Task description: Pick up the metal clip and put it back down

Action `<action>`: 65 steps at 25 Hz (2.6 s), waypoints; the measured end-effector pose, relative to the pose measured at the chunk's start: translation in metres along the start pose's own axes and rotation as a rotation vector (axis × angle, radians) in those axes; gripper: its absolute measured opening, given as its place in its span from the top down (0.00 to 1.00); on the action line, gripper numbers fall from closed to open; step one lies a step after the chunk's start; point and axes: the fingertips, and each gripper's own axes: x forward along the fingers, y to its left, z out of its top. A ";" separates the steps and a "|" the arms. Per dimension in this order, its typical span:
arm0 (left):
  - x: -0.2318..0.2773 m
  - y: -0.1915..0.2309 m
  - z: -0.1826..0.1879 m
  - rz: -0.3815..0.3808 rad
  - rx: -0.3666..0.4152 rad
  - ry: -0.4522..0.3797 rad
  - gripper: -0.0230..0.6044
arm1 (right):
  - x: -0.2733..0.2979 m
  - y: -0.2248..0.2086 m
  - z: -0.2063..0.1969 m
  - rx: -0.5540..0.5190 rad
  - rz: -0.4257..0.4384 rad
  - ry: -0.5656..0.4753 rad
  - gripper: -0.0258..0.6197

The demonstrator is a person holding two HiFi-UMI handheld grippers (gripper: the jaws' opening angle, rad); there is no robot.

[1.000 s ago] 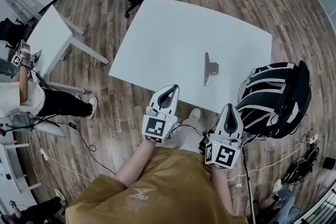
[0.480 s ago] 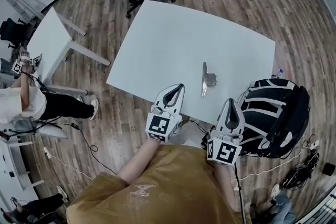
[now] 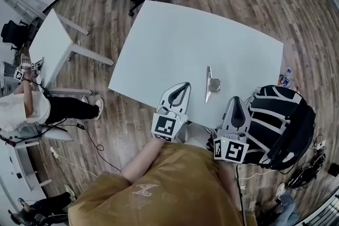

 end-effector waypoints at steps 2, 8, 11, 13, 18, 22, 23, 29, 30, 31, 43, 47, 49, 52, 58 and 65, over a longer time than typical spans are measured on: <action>0.009 0.003 -0.001 -0.019 0.023 0.007 0.96 | 0.006 -0.003 -0.006 0.004 -0.019 0.022 0.95; 0.031 0.013 -0.007 -0.057 0.030 0.010 0.96 | 0.022 -0.006 -0.028 0.020 -0.049 0.089 0.95; 0.035 0.012 -0.010 -0.105 0.009 -0.008 0.96 | 0.028 -0.003 -0.032 0.040 -0.047 0.093 0.95; 0.039 0.012 -0.016 -0.139 0.027 0.005 0.96 | 0.033 -0.002 -0.038 0.049 -0.052 0.108 0.95; 0.057 0.007 -0.034 -0.236 0.067 0.065 0.96 | 0.042 0.000 -0.062 0.059 -0.041 0.182 0.95; 0.071 -0.001 -0.054 -0.320 0.103 0.131 0.96 | 0.045 -0.003 -0.087 0.117 -0.047 0.264 0.94; 0.073 -0.002 -0.058 -0.338 0.111 0.144 0.96 | 0.046 -0.003 -0.090 0.120 -0.049 0.276 0.94; 0.090 -0.008 -0.081 -0.478 0.148 0.235 0.89 | 0.051 -0.002 -0.101 0.138 -0.052 0.314 0.94; 0.092 -0.010 -0.085 -0.507 0.157 0.252 0.84 | 0.051 -0.002 -0.103 0.138 -0.055 0.320 0.94; 0.094 -0.012 -0.089 -0.532 0.164 0.268 0.81 | 0.051 -0.004 -0.105 0.137 -0.058 0.325 0.94; 0.119 -0.025 -0.129 -0.731 0.286 0.399 0.69 | 0.054 -0.010 -0.132 0.192 -0.098 0.389 0.94; 0.123 -0.035 -0.139 -0.804 0.300 0.426 0.68 | 0.053 -0.011 -0.141 0.214 -0.117 0.406 0.94; 0.126 -0.039 -0.144 -0.828 0.317 0.443 0.68 | 0.052 -0.012 -0.147 0.225 -0.126 0.417 0.94; 0.130 -0.043 -0.150 -0.849 0.349 0.461 0.68 | 0.051 -0.014 -0.155 0.232 -0.130 0.426 0.94; 0.132 -0.051 -0.169 -0.918 0.372 0.506 0.67 | 0.052 -0.014 -0.170 0.233 -0.127 0.476 0.94; 0.133 -0.057 -0.177 -1.027 0.429 0.541 0.67 | 0.051 -0.007 -0.187 0.248 -0.124 0.527 0.94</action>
